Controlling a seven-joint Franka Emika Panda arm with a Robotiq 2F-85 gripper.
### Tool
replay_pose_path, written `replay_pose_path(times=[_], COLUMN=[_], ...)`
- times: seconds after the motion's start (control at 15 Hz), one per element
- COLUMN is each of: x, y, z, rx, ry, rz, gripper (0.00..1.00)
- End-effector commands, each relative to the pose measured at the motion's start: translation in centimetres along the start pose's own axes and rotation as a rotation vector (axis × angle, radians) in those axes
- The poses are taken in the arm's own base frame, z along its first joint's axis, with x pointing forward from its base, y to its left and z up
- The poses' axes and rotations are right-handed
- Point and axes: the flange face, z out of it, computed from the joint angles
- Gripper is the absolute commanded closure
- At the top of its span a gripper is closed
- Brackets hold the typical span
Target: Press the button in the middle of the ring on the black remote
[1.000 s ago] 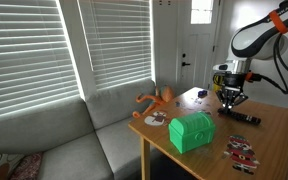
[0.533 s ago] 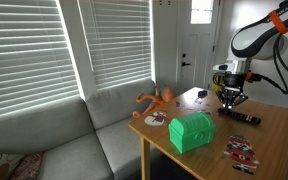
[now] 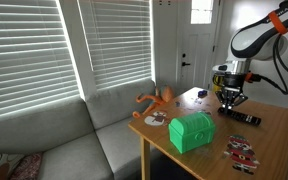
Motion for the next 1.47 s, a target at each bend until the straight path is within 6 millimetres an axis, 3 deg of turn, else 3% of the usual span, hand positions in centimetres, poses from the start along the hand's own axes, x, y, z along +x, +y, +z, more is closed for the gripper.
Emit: replay_pose_path(times=[0.0, 1.0, 1.07, 1.2, 1.4], x=[-0.2, 0.8, 1.0, 1.4, 1.9], y=[0.6, -0.6, -0.8, -1.3, -2.3], z=[0.1, -2.3, -2.7, -3.6, -5.4], rx=[-0.005, -0.016, -0.019, -0.017, -0.009], ry=[0.011, 0.013, 0.017, 0.019, 0.027], rz=[-0.021, -0.034, -0.031, -0.035, -0.024], gripper=[1.0, 0.99, 0.74, 0.69, 0.49])
